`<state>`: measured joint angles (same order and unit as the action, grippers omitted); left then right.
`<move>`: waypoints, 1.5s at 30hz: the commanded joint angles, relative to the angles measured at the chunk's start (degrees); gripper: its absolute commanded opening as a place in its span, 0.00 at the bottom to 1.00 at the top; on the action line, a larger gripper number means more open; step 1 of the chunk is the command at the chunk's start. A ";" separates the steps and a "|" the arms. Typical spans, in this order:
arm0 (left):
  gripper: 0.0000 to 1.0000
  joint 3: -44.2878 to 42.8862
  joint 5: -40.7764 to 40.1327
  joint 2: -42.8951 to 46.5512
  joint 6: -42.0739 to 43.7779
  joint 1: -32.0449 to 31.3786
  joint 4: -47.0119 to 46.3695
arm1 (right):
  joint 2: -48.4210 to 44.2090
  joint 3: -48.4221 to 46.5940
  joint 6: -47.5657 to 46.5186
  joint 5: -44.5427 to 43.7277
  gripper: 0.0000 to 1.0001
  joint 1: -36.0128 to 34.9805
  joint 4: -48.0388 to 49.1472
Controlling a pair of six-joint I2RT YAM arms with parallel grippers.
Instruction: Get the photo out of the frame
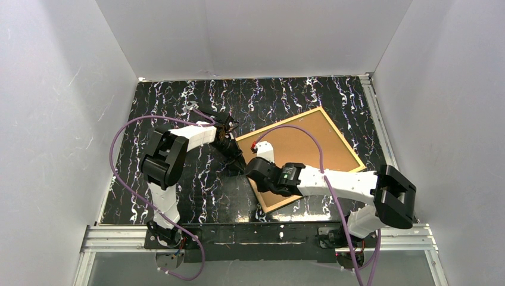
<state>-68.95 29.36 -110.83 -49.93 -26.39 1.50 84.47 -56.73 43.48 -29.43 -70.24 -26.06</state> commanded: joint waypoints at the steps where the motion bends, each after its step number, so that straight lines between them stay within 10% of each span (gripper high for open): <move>1: 0.00 2.14 -3.18 0.44 1.93 -0.17 10.10 | 2.28 -4.45 -0.73 -6.32 0.01 0.32 -3.43; 14: 0.01 1.08 -4.03 0.82 3.28 -0.18 11.75 | -2.52 -9.25 -2.26 -8.38 0.01 0.59 -8.66; 28: 0.70 3.80 2.09 10.24 4.79 -3.19 5.23 | -28.60 14.89 8.30 -7.21 0.01 0.62 -5.67; 45: 0.65 18.67 -12.34 18.74 -10.06 -18.34 -4.47 | -45.65 22.61 11.68 -7.86 0.01 0.62 -5.77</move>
<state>-51.88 18.44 -89.82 -56.75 -42.76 -3.44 38.94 -34.63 53.69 -36.01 -69.71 -33.26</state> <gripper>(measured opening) 0.689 0.241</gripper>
